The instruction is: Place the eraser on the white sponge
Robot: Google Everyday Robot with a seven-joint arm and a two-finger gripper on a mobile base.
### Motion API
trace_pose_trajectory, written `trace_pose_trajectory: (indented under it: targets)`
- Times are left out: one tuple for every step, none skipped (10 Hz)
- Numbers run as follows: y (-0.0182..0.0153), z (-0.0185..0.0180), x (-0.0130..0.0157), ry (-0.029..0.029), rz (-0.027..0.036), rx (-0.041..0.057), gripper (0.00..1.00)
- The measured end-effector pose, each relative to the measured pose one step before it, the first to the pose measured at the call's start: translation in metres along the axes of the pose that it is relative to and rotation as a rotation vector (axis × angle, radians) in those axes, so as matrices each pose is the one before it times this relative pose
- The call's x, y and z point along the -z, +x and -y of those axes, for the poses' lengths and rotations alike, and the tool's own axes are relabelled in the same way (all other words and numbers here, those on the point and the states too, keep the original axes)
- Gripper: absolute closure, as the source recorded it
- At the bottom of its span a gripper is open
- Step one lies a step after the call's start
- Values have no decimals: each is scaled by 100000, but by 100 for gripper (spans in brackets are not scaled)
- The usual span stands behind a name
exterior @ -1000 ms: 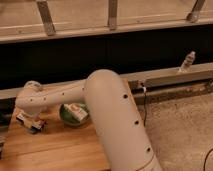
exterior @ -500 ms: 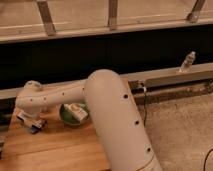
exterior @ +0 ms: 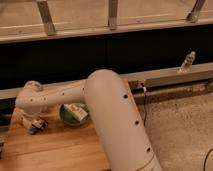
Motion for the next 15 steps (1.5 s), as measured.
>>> trace_pose_trajectory:
  targets:
    - [-2, -3, -1, -3, 2, 5, 20]
    - [-5, -4, 3, -39, 76, 181, 20]
    - [73, 0, 51, 20, -85, 403, 20]
    - [340, 289, 256, 974, -2098, -924, 20]
    - [457, 207, 591, 2031, -2732, -1496, 20]
    - [339, 47, 808, 1960, -105, -1357, 20]
    - [657, 636, 1108, 3306, 378, -1941, 20]
    - [442, 229, 707, 2370, 230, -1255, 20]
    - [542, 291, 956, 3417, 433, -2519, 20]
    - [330, 165, 486, 1903, 241, -1662, 20]
    - [150, 112, 195, 797, 72, -739, 20]
    - [40, 93, 85, 231, 55, -233, 20]
    - [-16, -40, -4, -38, 1, 59, 20]
    - [-60, -63, 11, -26, 52, 120, 20]
    - [-14, -11, 4, -9, 18, 16, 20]
